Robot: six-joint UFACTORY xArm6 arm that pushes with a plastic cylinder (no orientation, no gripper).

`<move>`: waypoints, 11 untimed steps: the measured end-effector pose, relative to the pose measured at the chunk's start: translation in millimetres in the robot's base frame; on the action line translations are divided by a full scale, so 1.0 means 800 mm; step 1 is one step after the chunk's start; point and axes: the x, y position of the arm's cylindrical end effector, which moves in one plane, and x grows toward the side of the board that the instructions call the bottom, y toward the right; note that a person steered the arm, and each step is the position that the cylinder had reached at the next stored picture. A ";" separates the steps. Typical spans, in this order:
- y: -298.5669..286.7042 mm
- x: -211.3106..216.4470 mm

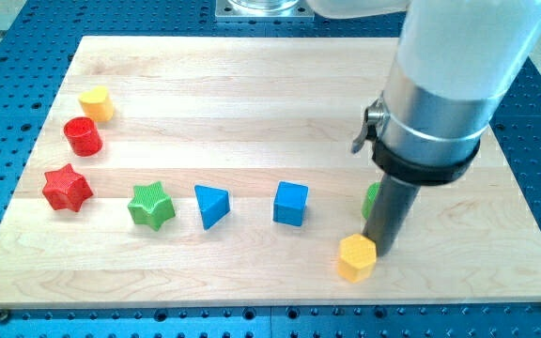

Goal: Place the hexagon below the red star

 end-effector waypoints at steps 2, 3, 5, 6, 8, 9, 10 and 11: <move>-0.040 0.023; -0.116 0.023; -0.100 -0.003; -0.193 -0.002; -0.343 0.001; -0.363 0.003; -0.387 0.003; -0.390 -0.002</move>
